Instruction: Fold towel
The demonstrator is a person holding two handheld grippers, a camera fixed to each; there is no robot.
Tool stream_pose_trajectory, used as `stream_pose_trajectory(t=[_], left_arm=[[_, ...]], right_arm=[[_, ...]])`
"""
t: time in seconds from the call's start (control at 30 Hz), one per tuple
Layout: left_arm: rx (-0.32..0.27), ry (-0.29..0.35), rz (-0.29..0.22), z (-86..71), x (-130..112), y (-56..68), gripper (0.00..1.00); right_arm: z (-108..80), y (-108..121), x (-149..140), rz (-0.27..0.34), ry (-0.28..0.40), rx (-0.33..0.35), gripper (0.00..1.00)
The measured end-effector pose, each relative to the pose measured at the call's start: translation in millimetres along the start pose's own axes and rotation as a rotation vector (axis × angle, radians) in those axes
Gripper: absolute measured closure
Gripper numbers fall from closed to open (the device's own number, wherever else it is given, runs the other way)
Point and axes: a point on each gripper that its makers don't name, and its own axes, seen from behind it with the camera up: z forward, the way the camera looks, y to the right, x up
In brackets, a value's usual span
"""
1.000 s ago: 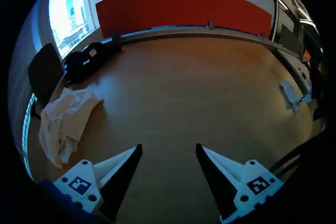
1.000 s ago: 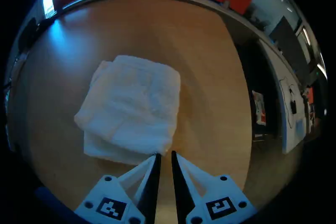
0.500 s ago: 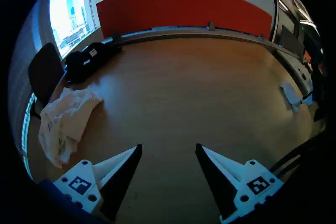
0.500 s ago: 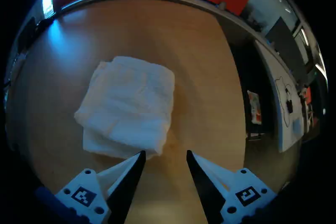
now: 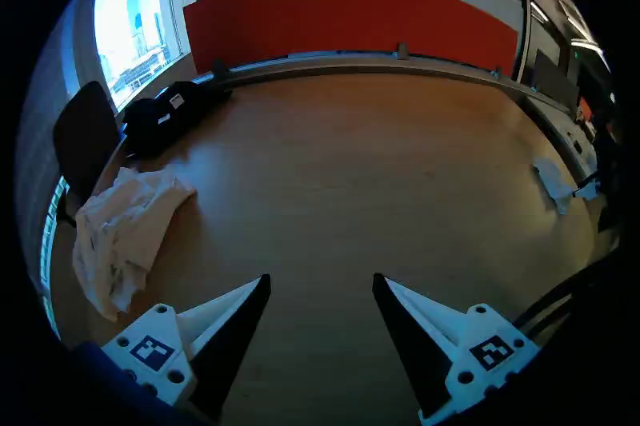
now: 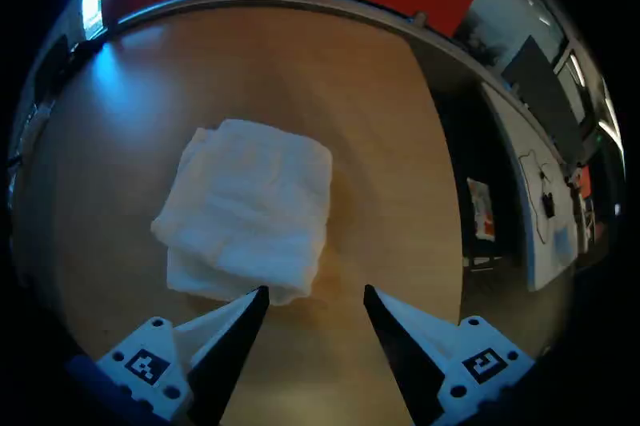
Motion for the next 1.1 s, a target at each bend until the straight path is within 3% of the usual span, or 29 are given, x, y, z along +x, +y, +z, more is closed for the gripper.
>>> stream_pose_trajectory(t=[0.27,0.5,1.1], left_arm=[[-0.003,0.005,0.004,-0.2,3,-1.3,0.06],[-0.004,0.011,0.001,0.6,5,-2.8,0.06],[-0.006,0.033,-0.015,2.4,16,-1.8,0.06]], right_arm=[[-4.8,-7,8,0.015,0.033,0.009,0.08],[-16.4,-22,30,0.047,0.123,0.03,0.08],[-81.0,-49,135,0.212,0.564,0.038,0.08]])
